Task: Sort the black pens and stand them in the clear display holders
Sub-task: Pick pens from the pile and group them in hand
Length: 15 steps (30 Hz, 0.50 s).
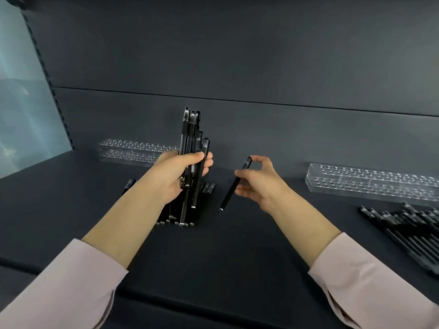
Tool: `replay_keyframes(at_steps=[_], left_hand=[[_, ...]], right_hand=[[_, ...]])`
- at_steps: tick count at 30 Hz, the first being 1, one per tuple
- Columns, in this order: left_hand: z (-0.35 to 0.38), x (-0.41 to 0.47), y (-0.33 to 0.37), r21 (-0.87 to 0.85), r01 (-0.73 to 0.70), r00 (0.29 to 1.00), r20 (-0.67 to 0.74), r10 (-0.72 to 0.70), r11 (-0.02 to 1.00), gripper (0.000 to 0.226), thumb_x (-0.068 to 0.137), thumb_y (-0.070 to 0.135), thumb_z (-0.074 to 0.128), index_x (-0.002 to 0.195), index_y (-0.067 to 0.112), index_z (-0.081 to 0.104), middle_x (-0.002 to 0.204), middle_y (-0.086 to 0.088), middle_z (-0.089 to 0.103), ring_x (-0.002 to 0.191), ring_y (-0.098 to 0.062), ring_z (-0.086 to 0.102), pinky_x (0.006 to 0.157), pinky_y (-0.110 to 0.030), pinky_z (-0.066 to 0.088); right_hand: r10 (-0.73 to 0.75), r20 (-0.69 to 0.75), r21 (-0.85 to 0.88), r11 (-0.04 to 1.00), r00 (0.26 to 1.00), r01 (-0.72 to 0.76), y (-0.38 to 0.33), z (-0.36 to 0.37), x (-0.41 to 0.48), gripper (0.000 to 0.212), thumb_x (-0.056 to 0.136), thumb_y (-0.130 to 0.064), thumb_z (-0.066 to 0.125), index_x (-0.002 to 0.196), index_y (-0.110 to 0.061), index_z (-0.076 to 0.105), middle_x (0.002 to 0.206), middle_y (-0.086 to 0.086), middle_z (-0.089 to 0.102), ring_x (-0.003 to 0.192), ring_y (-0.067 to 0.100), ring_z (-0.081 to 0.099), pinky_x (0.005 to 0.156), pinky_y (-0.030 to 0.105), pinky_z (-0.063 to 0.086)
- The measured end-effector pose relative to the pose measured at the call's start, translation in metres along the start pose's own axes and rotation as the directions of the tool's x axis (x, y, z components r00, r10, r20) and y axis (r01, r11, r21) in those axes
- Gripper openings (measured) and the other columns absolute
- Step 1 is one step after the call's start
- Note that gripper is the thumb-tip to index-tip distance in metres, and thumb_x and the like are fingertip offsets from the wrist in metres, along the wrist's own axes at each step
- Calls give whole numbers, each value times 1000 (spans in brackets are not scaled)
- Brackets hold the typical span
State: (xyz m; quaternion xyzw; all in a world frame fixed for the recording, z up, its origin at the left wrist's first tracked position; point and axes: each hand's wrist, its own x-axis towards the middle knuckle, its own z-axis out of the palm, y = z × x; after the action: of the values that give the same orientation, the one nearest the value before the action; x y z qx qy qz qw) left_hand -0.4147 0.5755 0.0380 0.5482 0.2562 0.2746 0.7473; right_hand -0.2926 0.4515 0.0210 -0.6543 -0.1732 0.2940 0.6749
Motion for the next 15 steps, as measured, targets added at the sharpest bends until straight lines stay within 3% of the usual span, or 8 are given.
replay_keyframes(at_steps=[5, 9, 12, 14, 15], left_hand=[[-29, 34, 6, 33, 57, 998, 36, -58, 998, 14, 93, 11, 64, 100, 4, 74, 98, -7, 76, 84, -11, 73, 66, -19, 57], [-42, 51, 7, 131, 86, 994, 51, -93, 988, 13, 92, 20, 66, 96, 14, 77, 97, 2, 75, 94, -15, 66, 66, -26, 52], [-45, 59, 5, 122, 110, 990, 73, -119, 986, 14, 90, 22, 69, 94, 14, 79, 111, 1, 73, 119, -24, 57, 96, -39, 50], [-45, 58, 5, 125, 103, 989, 91, -114, 987, 17, 90, 21, 69, 101, 12, 78, 111, 0, 74, 122, -28, 57, 102, -45, 47], [-46, 58, 5, 134, 98, 989, 100, -112, 986, 21, 90, 22, 69, 106, 11, 75, 108, 0, 75, 120, -28, 58, 101, -47, 48]], right_hand=[[10, -80, -138, 990, 997, -22, 13, 26, 15, 51, 89, -2, 61, 126, -28, 38, 79, 8, 60, 53, 15, 57, 55, 30, 58], [53, -133, -278, 956, 990, -89, 20, 37, 16, 53, 84, -2, 69, 127, -20, 44, 84, 9, 59, 55, 15, 58, 53, 24, 58], [52, -114, -396, 913, 992, -94, 23, 43, 20, 56, 79, -7, 77, 126, -18, 51, 109, 9, 60, 56, 13, 65, 49, 15, 52], [61, -81, -483, 871, 995, -92, 25, 46, 22, 53, 77, -15, 80, 124, -19, 56, 114, 7, 63, 56, 10, 69, 52, 12, 51], [70, -63, -493, 865, 996, -92, 26, 46, 23, 50, 78, -18, 80, 122, -19, 57, 107, 6, 66, 57, 9, 69, 62, 16, 55]])
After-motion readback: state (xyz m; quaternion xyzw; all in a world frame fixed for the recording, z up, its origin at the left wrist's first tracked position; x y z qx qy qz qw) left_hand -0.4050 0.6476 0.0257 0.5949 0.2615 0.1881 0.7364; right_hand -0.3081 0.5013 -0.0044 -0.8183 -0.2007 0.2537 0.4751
